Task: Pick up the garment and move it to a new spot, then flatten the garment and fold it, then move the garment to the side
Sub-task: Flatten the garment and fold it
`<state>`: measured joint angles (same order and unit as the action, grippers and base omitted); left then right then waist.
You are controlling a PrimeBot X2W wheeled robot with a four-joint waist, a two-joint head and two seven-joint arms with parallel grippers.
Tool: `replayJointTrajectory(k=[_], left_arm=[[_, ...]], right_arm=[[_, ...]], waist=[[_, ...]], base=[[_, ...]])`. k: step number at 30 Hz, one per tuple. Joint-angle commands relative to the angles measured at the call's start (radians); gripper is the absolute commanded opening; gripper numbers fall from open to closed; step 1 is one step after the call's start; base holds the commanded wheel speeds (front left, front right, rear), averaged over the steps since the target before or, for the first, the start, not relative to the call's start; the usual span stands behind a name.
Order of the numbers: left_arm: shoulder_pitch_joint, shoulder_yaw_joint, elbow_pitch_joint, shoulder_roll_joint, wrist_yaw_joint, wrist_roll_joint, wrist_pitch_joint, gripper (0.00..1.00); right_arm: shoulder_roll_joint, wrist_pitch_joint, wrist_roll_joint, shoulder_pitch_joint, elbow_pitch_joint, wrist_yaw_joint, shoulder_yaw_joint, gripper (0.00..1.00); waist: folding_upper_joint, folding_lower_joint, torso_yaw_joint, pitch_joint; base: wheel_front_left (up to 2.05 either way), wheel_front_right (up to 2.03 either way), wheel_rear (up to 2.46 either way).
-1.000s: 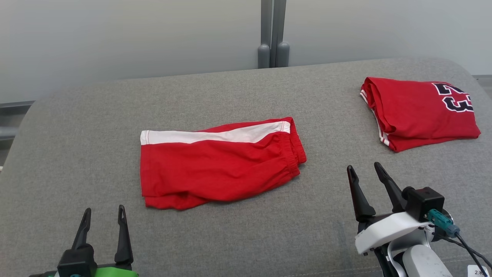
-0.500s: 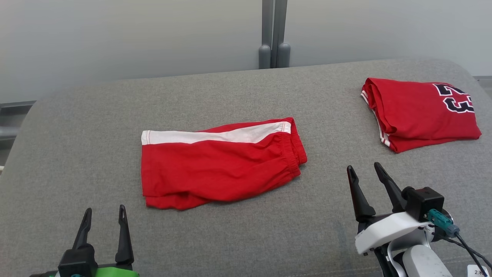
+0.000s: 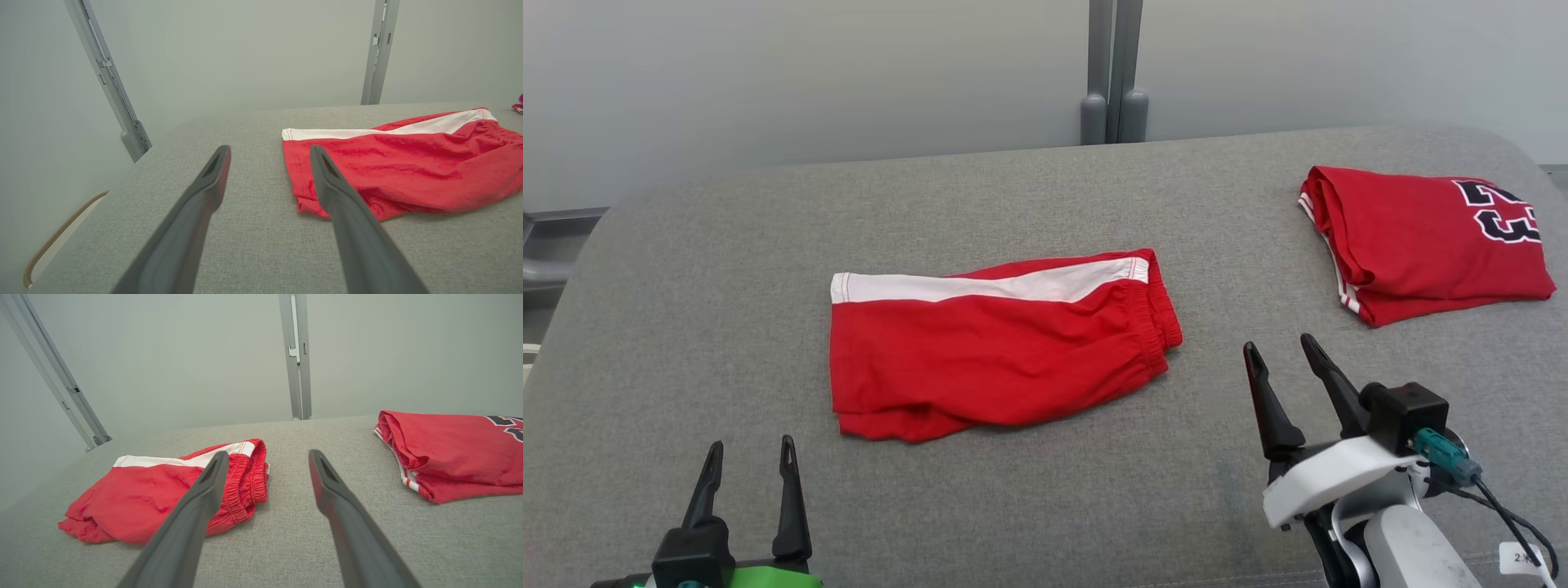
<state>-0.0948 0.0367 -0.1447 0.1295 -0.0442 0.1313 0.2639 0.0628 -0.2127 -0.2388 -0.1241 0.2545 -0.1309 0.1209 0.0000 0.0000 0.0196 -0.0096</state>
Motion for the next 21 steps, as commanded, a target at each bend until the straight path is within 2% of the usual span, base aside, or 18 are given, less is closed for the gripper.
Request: replayJointTrajectory(k=[1, 9, 21], left_arm=[[0.017, 0.002, -0.005, -0.004, 0.006, -0.003, 0.0, 1.0], [0.032, 0.015, -0.013, -0.01, 0.012, -0.006, 0.0, 1.0], [0.102, 0.05, -0.039, -0.03, 0.039, -0.012, 0.0, 1.0]], right_arm=[[0.004, -0.002, -0.006, -0.03, 0.019, 0.0, 0.011, 1.0], [0.016, 0.004, -0.025, -0.156, 0.152, 0.0, 0.052, 1.0], [0.008, 0.002, -0.039, -0.444, 0.524, 0.0, 0.092, 1.0]], waist=[[0.0, 0.0, 0.005, 0.001], [0.0, 0.0, 0.035, 0.012], [0.0, 0.0, 0.109, 0.09]], base=[[0.0, 0.0, 0.0], [0.0, 0.0, 0.0], [0.0, 0.0, 0.0]])
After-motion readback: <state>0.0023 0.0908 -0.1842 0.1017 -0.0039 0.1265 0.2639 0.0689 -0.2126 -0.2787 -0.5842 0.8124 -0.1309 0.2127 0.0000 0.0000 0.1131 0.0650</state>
